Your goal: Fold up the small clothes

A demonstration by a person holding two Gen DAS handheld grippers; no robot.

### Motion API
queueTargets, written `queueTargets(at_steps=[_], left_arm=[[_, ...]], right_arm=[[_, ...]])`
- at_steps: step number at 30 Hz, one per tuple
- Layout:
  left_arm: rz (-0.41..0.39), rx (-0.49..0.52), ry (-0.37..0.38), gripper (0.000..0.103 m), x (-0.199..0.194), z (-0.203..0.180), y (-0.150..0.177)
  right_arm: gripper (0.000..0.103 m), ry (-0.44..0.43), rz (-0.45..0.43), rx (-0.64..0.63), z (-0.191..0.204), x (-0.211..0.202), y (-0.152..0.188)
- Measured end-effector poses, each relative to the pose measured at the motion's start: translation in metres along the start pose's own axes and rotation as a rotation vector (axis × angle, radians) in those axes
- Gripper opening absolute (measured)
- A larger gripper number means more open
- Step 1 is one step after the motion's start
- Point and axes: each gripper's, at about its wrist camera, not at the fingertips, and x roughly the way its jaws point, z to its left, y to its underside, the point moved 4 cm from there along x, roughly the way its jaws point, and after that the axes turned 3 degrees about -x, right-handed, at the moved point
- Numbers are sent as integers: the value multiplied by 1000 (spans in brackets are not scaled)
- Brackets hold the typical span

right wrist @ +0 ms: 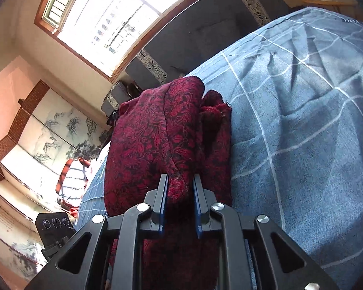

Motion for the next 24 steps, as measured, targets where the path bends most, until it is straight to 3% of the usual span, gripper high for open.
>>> queueTargets(at_steps=[4, 14, 20, 24], left_arm=[[17, 23, -25, 99, 3, -4, 0], [32, 47, -64, 101, 7, -6, 0], [56, 95, -120, 103, 14, -11, 3], [68, 108, -149, 103, 18, -10, 4]], right_arm=[[16, -80, -27, 122, -24, 3, 10], [16, -27, -29, 31, 6, 3, 9], [17, -23, 11, 22, -11, 7, 13], [27, -22, 29, 12, -5, 7, 13]])
